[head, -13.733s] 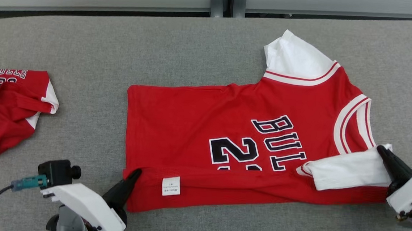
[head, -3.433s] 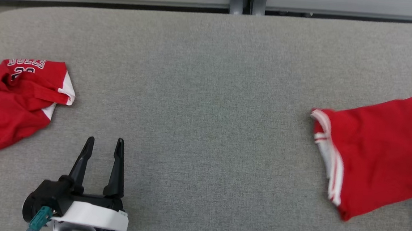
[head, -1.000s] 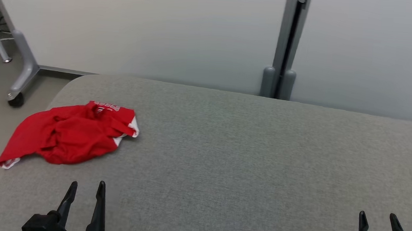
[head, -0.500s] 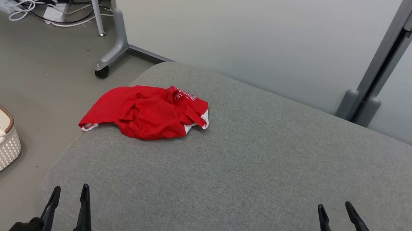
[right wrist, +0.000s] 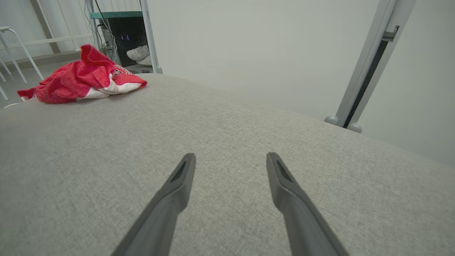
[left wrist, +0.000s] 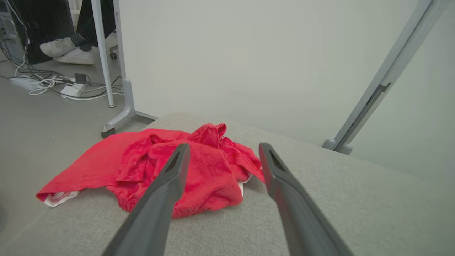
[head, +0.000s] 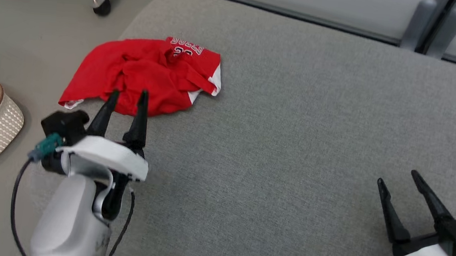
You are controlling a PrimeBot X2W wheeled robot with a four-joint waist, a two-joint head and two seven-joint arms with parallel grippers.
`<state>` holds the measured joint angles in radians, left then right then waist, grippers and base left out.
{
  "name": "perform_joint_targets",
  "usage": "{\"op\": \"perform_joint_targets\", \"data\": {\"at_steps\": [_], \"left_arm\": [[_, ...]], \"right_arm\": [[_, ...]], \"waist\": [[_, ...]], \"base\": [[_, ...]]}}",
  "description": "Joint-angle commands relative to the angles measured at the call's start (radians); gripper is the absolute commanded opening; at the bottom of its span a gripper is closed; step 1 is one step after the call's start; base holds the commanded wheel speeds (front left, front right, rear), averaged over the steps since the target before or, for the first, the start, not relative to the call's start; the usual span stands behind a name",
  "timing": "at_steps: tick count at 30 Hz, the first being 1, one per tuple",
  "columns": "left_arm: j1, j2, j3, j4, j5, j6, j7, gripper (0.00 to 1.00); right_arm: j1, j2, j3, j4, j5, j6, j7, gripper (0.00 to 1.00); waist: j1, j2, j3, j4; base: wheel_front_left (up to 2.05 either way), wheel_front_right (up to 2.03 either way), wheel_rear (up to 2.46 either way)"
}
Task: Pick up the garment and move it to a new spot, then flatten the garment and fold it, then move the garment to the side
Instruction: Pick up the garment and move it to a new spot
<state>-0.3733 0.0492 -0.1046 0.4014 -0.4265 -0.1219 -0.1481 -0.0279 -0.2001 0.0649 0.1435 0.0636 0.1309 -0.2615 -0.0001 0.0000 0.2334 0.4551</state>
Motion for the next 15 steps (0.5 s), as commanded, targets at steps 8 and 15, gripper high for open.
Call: {"op": "perform_joint_targets", "data": {"at_steps": [8,15], "left_arm": [[-0.332,0.025,0.009,0.372,-0.037,0.007,0.046,1.0],[-0.431,0.058,0.008,0.613,-0.049,0.002,0.033,0.2]], "right_arm": [[-0.064,-0.069,-0.016,-0.021,0.015,0.0,-0.002,1.0],[-0.066,-0.063,-0.029,-0.024,0.028,0.0,0.001,1.0]], "waist": [[0.0001,0.0,0.252,-0.11],[0.0001,0.0,0.236,-0.16]], "base": [[0.0,0.0,0.0],[0.0,0.0,0.0]]}}
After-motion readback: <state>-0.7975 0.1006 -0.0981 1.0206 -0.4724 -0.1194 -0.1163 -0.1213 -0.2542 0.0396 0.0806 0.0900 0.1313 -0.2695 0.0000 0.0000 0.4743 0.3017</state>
